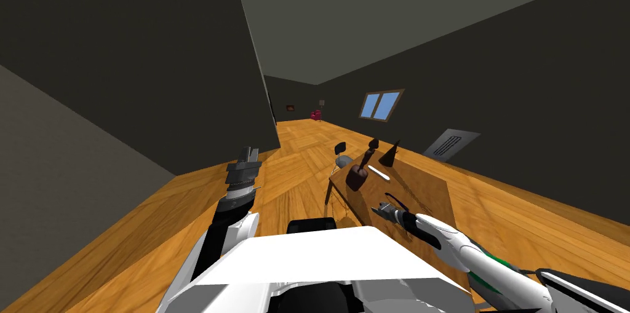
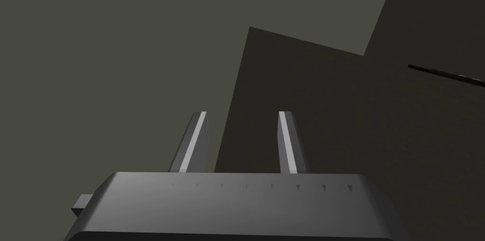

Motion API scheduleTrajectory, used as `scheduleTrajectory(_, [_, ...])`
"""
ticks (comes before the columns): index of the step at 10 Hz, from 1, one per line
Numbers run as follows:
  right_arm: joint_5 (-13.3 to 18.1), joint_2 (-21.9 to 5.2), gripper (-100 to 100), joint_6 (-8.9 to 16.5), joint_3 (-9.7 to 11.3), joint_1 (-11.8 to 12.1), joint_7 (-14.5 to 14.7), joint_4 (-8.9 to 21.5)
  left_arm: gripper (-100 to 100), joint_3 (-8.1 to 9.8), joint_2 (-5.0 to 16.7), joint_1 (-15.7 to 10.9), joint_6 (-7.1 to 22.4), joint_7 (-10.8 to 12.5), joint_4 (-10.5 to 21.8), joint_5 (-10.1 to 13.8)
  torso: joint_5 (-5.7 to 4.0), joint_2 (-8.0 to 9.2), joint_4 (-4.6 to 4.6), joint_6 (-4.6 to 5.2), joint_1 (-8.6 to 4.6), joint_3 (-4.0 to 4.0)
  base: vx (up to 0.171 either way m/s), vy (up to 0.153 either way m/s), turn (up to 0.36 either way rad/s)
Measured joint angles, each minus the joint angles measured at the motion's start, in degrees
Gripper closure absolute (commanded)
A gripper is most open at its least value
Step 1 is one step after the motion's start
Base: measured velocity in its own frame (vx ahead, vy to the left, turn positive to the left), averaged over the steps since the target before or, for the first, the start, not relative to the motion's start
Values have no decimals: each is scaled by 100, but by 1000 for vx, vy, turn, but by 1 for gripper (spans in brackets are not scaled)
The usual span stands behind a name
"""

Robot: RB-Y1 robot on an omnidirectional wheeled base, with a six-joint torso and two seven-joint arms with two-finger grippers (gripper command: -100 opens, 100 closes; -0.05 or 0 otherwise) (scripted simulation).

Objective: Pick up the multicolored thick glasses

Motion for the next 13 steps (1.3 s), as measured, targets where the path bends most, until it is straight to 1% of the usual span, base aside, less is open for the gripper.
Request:
scheduleTrajectory(1, [8, 13, -100, -17, 5, -17, 15, 88, 0, 0, 0, 0, 0, 0, 0, 0, 1, 6, 1, 1, 11, 3, 16, -16, 72])
scheduleTrajectory(2, [55, 40, -100, -112, 85, -138, 63, 421, 0, -1, 0, -1, 0, 0, 0, 0, 3, 7, 2, -2, 13, 4, 33, -34, 123])
scheduleTrajectory(3, [86, -54, -100, -173, 160, -127, 101, 608, 0, 0, 0, 0, 0, 0, 0, 0, 3, 4, 1, -1, 9, 3, 35, -54, 82])
scheduleTrajectory(4, [121, -216, -100, -127, 293, -83, 54, 618, 0, 0, 0, 0, 0, 0, 0, 0, 2, 3, 1, 0, 2, 2, 34, -54, 62])
scheduleTrajectory(5, [127, -324, -100, -116, 337, 17, 69, 678, 0, 0, 0, 0, 0, 0, 0, 0, 1, 4, 1, 1, 1, 2, 23, -43, 39])
scheduleTrajectory(6, [157, -363, -100, -170, 428, -10, 90, 871, 0, 0, 0, 0, 0, 0, 0, 0, 1, 6, 1, 0, 4, 3, 13, -28, 32])
scheduleTrajectory(7, [186, -449, -100, -149, 554, 11, 30, 863, 0, 0, 0, 0, 0, 0, 0, 0, 2, 9, 2, 0, 11, 5, 8, -14, 21])
scheduleTrajectory(8, [209, -436, -100, -160, 635, 6, 10, 955, 0, 0, 0, 0, 0, 0, 0, 0, 2, 11, 2, 1, 16, 6, 0, 0, 0])
scheduleTrajectory(9, [212, -432, 0, -169, 643, 6, 12, 971, 0, 0, 0, 0, 0, 0, 0, 0, 4, 13, 3, 0, 21, 8, 0, 0, 0])
scheduleTrajectory(10, [211, -432, -100, -168, 642, 6, 12, 969, 0, 0, -1, 0, 0, 0, 0, 0, 4, 14, 3, 0, 23, 8, -2, 2, 110])
scheduleTrajectory(11, [184, -371, -100, -220, 578, 15, 69, 1103, 0, -1, -1, -1, 0, 0, 0, 0, 4, 15, 4, -2, 24, 9, -6, 3, 206])
scheduleTrajectory(12, [133, -255, -100, -341, 446, 39, 211, 1306, 0, -1, -1, -1, 0, 0, 0, 0, 4, 15, 4, -4, 25, 9, -4, -1, 87])
scheduleTrajectory(13, [115, -233, -100, -382, 411, 54, 263, 1376, 0, 0, -1, 0, 0, 0, 0, 0, 5, 16, 4, 0, 24, 9, -3, 2, 115])
